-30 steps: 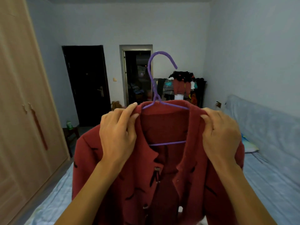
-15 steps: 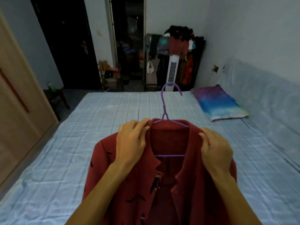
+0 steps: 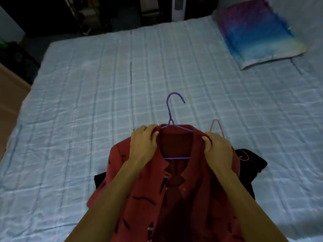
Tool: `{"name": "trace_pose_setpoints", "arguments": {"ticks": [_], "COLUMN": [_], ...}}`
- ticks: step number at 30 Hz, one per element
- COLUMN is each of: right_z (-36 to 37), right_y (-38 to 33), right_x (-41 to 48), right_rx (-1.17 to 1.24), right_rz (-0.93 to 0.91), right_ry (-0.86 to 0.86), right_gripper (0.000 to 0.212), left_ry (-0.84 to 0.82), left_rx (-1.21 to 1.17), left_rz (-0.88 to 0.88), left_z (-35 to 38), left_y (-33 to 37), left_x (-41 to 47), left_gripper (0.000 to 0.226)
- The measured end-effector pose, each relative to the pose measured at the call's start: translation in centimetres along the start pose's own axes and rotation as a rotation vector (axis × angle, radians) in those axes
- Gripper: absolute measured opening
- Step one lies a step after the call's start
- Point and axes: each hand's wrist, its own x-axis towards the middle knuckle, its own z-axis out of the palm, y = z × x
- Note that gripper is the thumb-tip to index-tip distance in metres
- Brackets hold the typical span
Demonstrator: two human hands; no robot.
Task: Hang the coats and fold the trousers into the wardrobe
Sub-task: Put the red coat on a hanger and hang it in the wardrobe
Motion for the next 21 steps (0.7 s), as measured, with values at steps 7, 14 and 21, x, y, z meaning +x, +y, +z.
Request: {"name": "trace_pose_setpoints", "arguments": {"ticks": [7, 14, 21], "right_z": [6.0, 5.7, 5.6], "right_y": [2.5, 1.3, -0.9], "right_x": [-1.1, -9.4, -12.4], "right_rx": [-0.065, 0.095, 0.002], "right_rz": [0.077, -0.029, -0.008], "right_ry": [-0.183, -0.211, -0.418], "right_gripper": [0.036, 0.027, 0.038], "left_ry": [-0.304, -0.573, -0.636], "left_rx": [0.061, 0.083, 0.211], "left_rz": [-0.020, 0.216, 0.459], "left_z": [7.2, 8.1, 7.8], "left_y": [-2.6, -4.7, -5.0], "left_x": [-1.9, -8.9, -7.2], "left_gripper": [0.040, 0.047, 0.047]}}
